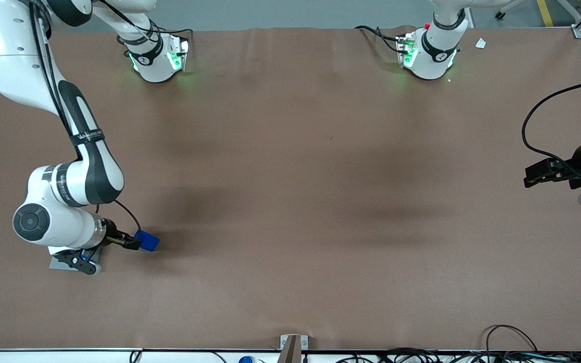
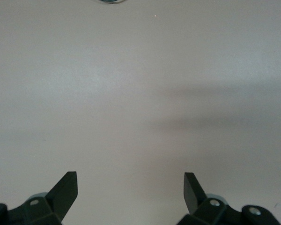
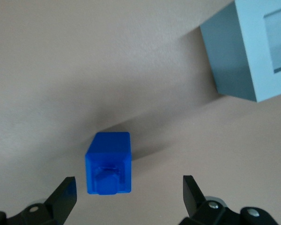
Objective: Insert blue part into gray base with right arm
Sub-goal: 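Close the right gripper on the blue cube and lift it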
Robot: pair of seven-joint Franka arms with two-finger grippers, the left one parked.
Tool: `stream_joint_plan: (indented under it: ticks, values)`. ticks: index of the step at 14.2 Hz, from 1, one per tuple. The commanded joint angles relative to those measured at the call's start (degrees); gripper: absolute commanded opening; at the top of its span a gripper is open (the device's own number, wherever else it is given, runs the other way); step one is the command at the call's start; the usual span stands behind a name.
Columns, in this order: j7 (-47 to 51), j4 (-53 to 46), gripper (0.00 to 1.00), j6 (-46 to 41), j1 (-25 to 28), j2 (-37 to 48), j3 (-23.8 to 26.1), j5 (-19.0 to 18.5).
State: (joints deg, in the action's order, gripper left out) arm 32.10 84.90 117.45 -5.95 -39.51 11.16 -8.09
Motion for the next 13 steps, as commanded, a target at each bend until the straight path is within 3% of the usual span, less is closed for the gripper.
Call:
stream_joint_plan:
  ticks: [1, 11, 13]
  values:
    - [1.13, 1.41, 1.00, 0.68, -0.55, -0.04, 0.61, -0.44]
    - [1.74, 1.67, 1.00, 6.22, -0.12, -1.44, 0.70, 0.09]
    - [1.65, 1.67, 1.00, 6.74, -0.03, -2.06, 0.70, 2.02]
